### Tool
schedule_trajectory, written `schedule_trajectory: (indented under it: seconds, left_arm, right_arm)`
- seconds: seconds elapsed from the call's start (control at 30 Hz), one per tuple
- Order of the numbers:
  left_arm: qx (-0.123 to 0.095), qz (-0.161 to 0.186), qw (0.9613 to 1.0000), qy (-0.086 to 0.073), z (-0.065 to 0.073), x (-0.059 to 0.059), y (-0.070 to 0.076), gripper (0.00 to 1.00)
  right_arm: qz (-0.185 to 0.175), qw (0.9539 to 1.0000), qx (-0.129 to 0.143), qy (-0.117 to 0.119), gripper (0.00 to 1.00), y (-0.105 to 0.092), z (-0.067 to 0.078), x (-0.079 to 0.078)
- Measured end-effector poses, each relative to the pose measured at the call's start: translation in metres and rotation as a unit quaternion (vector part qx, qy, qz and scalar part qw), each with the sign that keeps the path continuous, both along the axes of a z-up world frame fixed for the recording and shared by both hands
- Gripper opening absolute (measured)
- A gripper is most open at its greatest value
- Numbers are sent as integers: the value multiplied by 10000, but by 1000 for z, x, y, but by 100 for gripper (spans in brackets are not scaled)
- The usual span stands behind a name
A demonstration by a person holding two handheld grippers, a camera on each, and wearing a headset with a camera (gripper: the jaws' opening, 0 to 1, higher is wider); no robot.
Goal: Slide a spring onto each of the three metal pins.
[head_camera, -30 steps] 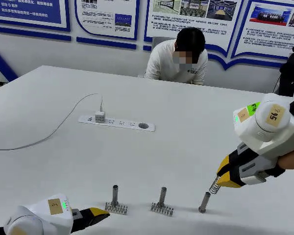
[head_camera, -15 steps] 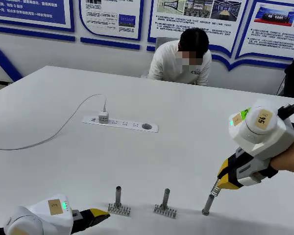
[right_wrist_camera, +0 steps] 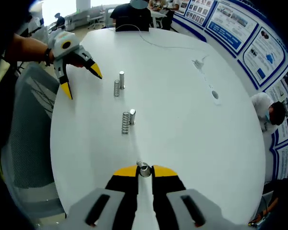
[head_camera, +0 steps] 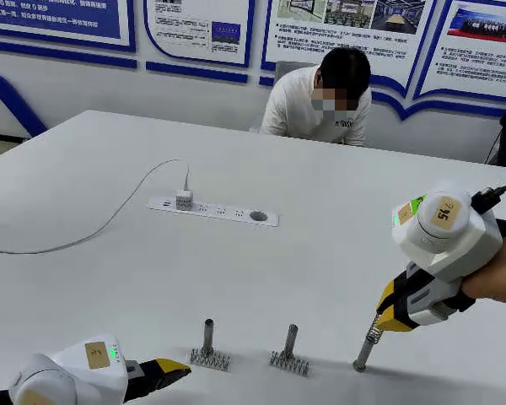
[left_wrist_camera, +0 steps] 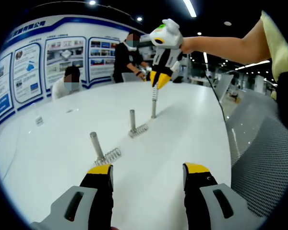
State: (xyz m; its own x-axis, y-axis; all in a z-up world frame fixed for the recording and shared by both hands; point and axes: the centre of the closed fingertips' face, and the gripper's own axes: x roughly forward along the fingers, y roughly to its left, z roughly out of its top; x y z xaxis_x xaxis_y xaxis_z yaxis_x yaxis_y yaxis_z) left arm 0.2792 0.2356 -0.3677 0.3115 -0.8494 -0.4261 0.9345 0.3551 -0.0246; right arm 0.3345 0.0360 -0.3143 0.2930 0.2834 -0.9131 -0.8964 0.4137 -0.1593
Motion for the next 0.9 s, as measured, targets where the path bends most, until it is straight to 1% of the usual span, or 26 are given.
schedule_trajectory:
  seconds: [0.27, 0.9]
  left_arm:
    - [9, 6, 10000, 9, -1, 0, 1, 60]
    - [46, -11, 10000, 26, -2, -1, -1, 59]
  right_arm:
    - [-21, 9999, -32, 96, 12, 0, -9, 3]
    - [-52, 9991, -232, 358, 12, 1, -41, 2]
